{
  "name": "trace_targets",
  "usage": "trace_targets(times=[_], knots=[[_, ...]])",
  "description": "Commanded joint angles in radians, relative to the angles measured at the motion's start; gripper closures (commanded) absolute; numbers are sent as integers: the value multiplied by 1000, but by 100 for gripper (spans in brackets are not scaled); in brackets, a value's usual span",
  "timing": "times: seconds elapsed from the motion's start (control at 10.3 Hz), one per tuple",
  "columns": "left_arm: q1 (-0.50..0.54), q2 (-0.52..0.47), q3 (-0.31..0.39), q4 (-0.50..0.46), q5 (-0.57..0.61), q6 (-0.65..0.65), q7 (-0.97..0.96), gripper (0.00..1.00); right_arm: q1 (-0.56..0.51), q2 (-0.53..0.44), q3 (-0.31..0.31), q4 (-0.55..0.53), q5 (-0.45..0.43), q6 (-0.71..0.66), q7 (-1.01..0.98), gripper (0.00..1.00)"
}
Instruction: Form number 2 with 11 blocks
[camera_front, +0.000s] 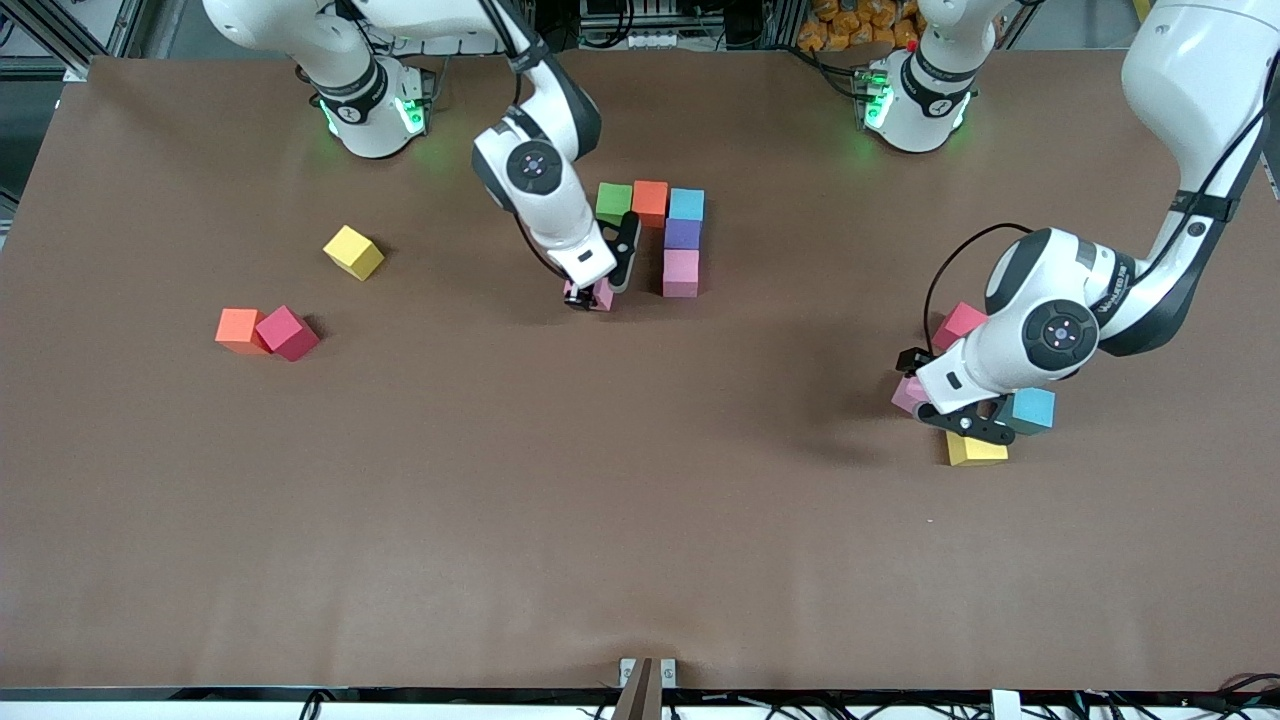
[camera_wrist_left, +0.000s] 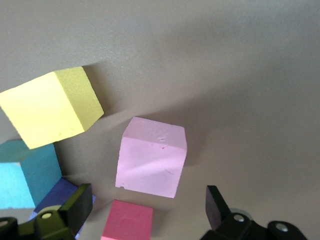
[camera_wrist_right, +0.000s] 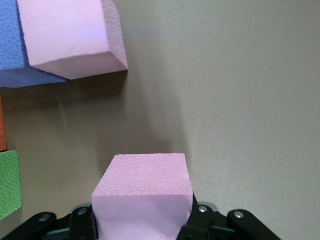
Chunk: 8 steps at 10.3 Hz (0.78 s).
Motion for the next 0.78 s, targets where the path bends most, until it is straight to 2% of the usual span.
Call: trace_targets(times=[0.0, 0.29, 0.68], knots=[[22, 34, -2, 12, 26, 11, 103, 0, 51, 46, -42, 72, -2, -19, 30, 100], [18, 57, -2, 3, 101, 20, 111, 0, 123, 110, -79, 198, -5, -151, 139, 100], [19, 84, -2, 1, 120, 36, 94, 0, 194, 185, -108, 264, -39, -162, 204, 100]])
